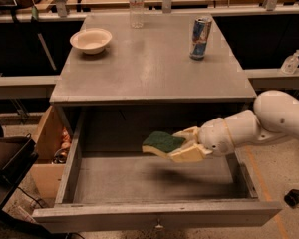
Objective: Place sponge into top drawer
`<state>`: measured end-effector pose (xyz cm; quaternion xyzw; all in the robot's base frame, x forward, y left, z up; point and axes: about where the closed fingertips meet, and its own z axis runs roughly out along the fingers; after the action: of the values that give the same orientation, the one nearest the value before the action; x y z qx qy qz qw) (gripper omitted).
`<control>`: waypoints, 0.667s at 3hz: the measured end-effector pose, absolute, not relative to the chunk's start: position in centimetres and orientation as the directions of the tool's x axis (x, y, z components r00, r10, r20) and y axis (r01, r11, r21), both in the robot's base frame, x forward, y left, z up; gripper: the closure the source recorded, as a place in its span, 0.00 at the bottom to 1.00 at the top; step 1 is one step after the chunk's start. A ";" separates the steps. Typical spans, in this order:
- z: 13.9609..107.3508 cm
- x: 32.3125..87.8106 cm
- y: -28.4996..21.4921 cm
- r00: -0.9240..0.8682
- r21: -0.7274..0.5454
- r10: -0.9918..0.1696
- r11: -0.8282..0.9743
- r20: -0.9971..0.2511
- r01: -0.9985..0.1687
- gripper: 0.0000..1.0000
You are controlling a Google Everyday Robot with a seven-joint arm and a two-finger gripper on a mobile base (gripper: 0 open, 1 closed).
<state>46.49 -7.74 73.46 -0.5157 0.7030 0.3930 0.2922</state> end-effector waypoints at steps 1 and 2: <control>69.4 51.1 -4.5 -0.249 0.202 -0.557 0.146 -0.792 -0.968 1.00; 65.7 55.3 -2.6 -0.214 0.153 -0.581 0.153 -0.785 -0.976 1.00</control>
Offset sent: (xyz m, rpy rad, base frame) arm 0.1429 0.0703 -0.1246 -0.1334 -0.1410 0.0146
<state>55.31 -2.58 65.71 -0.5550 0.7013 0.3396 0.2912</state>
